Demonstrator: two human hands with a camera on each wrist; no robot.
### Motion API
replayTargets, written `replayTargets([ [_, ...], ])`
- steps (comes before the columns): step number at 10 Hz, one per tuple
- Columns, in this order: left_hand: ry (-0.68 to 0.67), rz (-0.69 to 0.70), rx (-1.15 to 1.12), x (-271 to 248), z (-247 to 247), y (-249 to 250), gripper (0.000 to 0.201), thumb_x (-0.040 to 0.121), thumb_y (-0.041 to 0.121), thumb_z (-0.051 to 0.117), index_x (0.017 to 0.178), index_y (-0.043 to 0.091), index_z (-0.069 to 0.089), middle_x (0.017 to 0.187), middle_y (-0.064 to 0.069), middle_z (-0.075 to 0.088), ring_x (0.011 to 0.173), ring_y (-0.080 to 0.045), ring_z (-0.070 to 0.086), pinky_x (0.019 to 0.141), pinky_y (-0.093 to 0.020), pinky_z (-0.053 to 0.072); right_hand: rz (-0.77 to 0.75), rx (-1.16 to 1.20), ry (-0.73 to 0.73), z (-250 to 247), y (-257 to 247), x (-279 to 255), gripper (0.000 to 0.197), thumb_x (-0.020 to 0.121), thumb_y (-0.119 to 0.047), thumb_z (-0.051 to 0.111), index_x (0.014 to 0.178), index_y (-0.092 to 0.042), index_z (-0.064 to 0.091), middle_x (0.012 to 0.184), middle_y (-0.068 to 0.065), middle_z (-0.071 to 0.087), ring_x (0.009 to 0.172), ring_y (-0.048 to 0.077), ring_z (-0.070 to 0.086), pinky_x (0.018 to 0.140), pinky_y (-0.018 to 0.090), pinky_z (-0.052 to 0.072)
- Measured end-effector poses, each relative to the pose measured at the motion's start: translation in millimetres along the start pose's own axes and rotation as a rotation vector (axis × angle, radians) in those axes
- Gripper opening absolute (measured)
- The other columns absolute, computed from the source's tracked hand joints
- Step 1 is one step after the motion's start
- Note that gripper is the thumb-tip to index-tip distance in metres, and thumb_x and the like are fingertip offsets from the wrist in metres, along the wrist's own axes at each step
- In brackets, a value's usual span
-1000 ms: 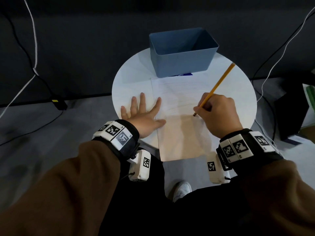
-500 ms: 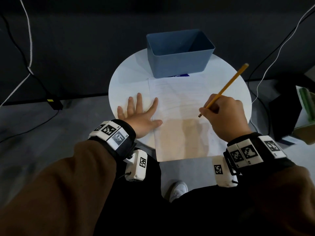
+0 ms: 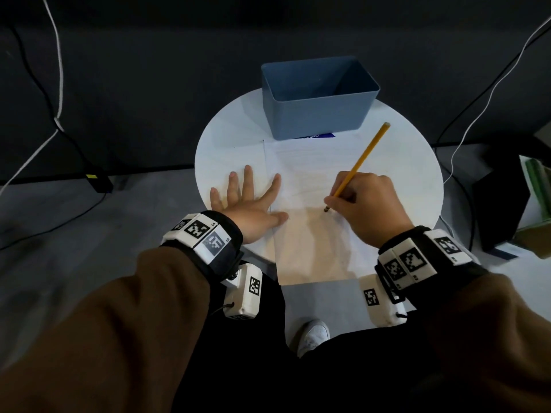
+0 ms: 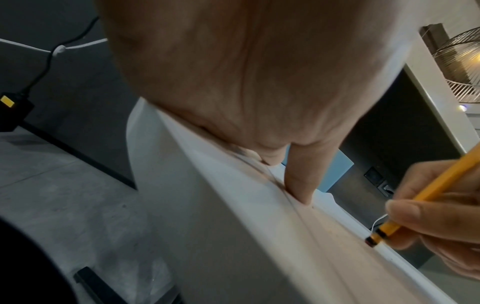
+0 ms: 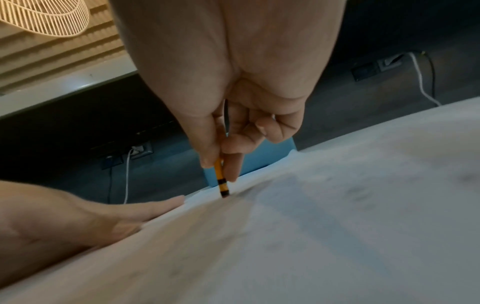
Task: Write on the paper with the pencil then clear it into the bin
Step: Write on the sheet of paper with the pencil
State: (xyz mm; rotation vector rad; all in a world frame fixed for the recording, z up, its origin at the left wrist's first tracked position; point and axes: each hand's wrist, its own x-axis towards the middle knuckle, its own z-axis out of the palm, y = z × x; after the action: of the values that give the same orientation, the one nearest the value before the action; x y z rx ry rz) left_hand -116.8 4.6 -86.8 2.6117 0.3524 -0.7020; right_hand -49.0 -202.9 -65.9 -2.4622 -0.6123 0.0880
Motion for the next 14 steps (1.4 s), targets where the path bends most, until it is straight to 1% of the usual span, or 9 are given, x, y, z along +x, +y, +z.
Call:
replayTargets([
  [2, -0.001, 0.004, 0.005, 0, 0, -1, 0.074, 0.096, 0.067, 0.036, 0.149, 0.057, -0.016, 0.156, 0.003, -0.041, 0.143, -0.024, -0.039, 0.115, -0.058, -0.019, 0.025, -0.011, 0.065, -13, 3, 0, 0.021, 0.090, -0.018, 0.074, 0.071, -0.017, 0.067, 0.066, -0.007, 0.066, 0.065, 0.001, 0.060, 0.058, 0.006, 0.041],
  [3, -0.012, -0.010, 0.005, 0, -1, 0, 0.073, 0.097, 0.067, 0.035, 0.148, 0.057, -0.016, 0.156, 0.003, -0.041, 0.142, -0.023, -0.040, 0.115, -0.058, -0.020, -0.039, 0.026, 0.014, 1, -14, 2, 0.018, 0.088, -0.019, 0.076, 0.072, -0.018, 0.067, 0.065, -0.010, 0.066, 0.065, 0.001, 0.061, 0.060, 0.007, 0.040],
  [4, -0.013, -0.022, 0.022, 0, -1, 3, 0.074, 0.097, 0.067, 0.035, 0.148, 0.057, -0.017, 0.155, 0.003, -0.042, 0.142, -0.024, -0.040, 0.115, -0.058, -0.019, -0.048, 0.026, -0.032, 12, -19, 3, 0.019, 0.089, -0.017, 0.075, 0.073, -0.017, 0.066, 0.062, -0.010, 0.065, 0.064, -0.002, 0.061, 0.060, 0.007, 0.040],
  [5, -0.013, -0.018, 0.026, 0, -1, 2, 0.074, 0.097, 0.067, 0.035, 0.148, 0.057, -0.017, 0.155, 0.002, -0.042, 0.142, -0.024, -0.040, 0.115, -0.058, -0.018, -0.007, -0.008, -0.005, 5, -10, 4, 0.021, 0.090, -0.017, 0.074, 0.072, -0.017, 0.064, 0.061, -0.011, 0.062, 0.062, -0.005, 0.058, 0.058, 0.005, 0.038],
  [7, -0.007, -0.009, 0.034, 1, 0, 1, 0.075, 0.096, 0.067, 0.035, 0.148, 0.056, -0.018, 0.156, 0.002, -0.041, 0.143, -0.025, -0.039, 0.115, -0.059, -0.018, 0.028, -0.021, 0.043, -6, -2, 2, 0.020, 0.092, -0.018, 0.073, 0.073, -0.015, 0.066, 0.060, -0.013, 0.060, 0.061, 0.004, 0.058, 0.059, 0.009, 0.038],
  [9, -0.005, -0.009, 0.028, 0, -1, 1, 0.075, 0.096, 0.067, 0.036, 0.149, 0.056, -0.017, 0.156, 0.002, -0.041, 0.143, -0.025, -0.038, 0.115, -0.059, -0.018, 0.005, 0.071, 0.008, 9, -9, -1, 0.018, 0.090, -0.016, 0.075, 0.073, -0.015, 0.068, 0.063, -0.011, 0.065, 0.065, -0.001, 0.061, 0.058, 0.005, 0.040],
  [11, -0.004, -0.012, 0.043, 1, 0, 1, 0.075, 0.096, 0.067, 0.035, 0.148, 0.056, -0.018, 0.156, 0.001, -0.041, 0.143, -0.026, -0.038, 0.115, -0.060, -0.017, 0.047, -0.025, 0.058, -5, 0, 3, 0.019, 0.092, -0.018, 0.073, 0.074, -0.014, 0.067, 0.063, -0.010, 0.063, 0.064, 0.004, 0.060, 0.059, 0.007, 0.038],
  [12, -0.010, -0.016, 0.039, 1, 0, 1, 0.074, 0.096, 0.068, 0.035, 0.148, 0.056, -0.018, 0.156, 0.001, -0.041, 0.143, -0.026, -0.038, 0.115, -0.059, -0.017, 0.016, 0.037, 0.035, 1, -10, 2, 0.018, 0.091, -0.018, 0.074, 0.074, -0.015, 0.068, 0.064, -0.012, 0.064, 0.066, -0.002, 0.061, 0.059, 0.004, 0.041],
  [14, -0.021, -0.015, 0.037, 0, -2, 1, 0.075, 0.097, 0.068, 0.035, 0.148, 0.057, -0.019, 0.155, 0.002, -0.042, 0.143, -0.025, -0.039, 0.115, -0.059, -0.017, 0.024, 0.020, 0.011, 9, -12, 2, 0.019, 0.091, -0.019, 0.073, 0.073, -0.015, 0.067, 0.064, -0.011, 0.064, 0.065, 0.002, 0.059, 0.061, 0.013, 0.040],
])
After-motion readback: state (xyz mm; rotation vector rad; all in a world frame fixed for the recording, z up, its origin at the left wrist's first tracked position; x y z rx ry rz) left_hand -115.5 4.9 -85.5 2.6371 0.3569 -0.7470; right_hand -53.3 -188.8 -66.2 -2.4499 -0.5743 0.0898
